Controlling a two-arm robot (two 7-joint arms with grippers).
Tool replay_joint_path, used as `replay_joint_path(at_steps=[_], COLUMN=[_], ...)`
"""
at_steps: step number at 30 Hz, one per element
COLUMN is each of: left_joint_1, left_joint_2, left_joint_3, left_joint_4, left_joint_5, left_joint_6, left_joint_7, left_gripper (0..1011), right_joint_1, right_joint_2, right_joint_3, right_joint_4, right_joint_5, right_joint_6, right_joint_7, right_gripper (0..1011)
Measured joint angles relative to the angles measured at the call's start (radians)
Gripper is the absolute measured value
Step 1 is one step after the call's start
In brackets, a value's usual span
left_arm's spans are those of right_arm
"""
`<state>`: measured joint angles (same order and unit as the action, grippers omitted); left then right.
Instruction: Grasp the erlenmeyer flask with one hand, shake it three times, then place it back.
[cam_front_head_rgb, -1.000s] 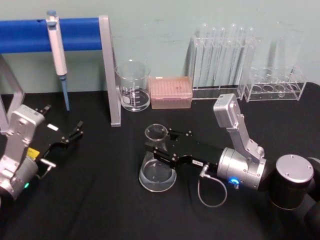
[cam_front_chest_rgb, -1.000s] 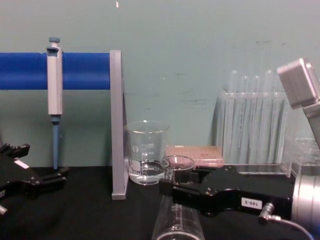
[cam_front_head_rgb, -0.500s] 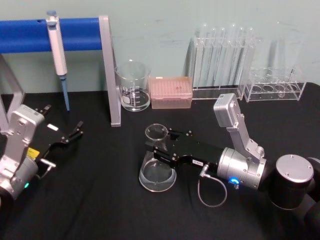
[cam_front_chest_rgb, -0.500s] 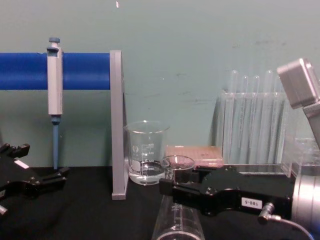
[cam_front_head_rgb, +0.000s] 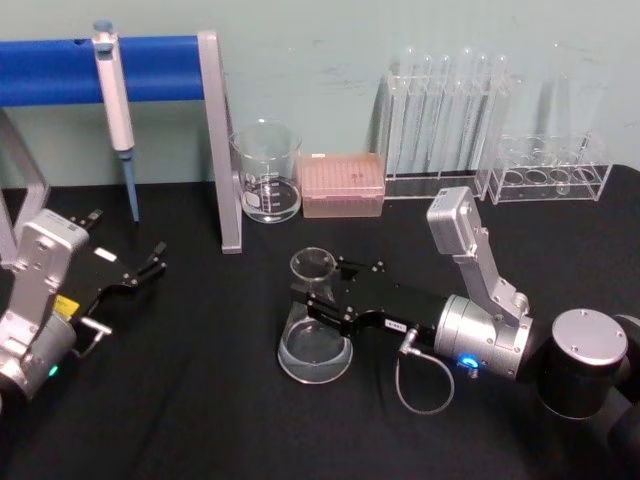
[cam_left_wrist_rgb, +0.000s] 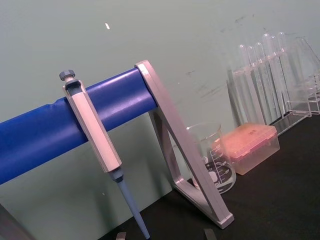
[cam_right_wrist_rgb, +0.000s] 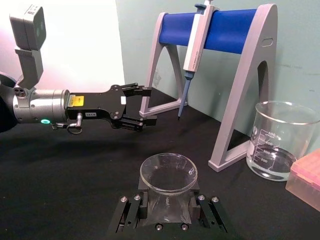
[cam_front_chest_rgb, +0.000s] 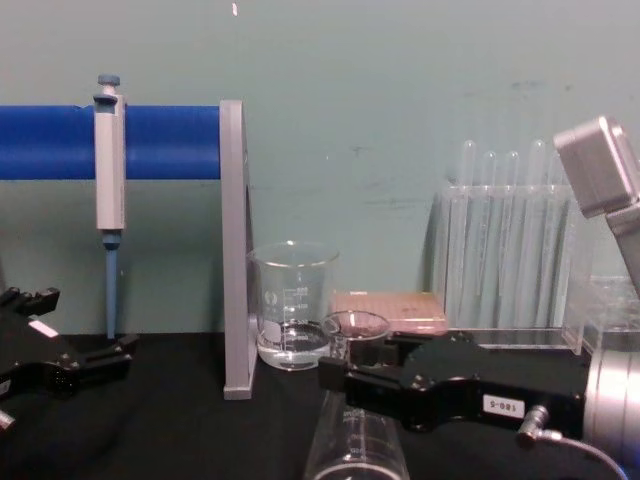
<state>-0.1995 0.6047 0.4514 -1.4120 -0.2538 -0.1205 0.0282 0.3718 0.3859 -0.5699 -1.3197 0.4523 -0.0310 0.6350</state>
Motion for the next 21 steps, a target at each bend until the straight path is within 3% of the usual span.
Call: replay_joint_path(at_steps=[15, 21], left_joint_1=[0.0, 0.0], left_joint_2=[0.0, 0.0], left_joint_3=[0.0, 0.0], left_joint_4=[0.0, 0.0], left_joint_5=[0.0, 0.0], left_joint_6=[0.0, 0.0], left_joint_7=[0.0, 0.0], left_gripper=[1001, 1001], right_joint_1=[0.0, 0.0], right_joint_2=[0.0, 0.0], right_joint_3=[0.0, 0.0], right_joint_4=[0.0, 0.0], right_joint_5=[-0.001, -0.002], right_joint_6=[0.0, 0.001], right_joint_7=[0.0, 0.0], right_gripper=[451, 582])
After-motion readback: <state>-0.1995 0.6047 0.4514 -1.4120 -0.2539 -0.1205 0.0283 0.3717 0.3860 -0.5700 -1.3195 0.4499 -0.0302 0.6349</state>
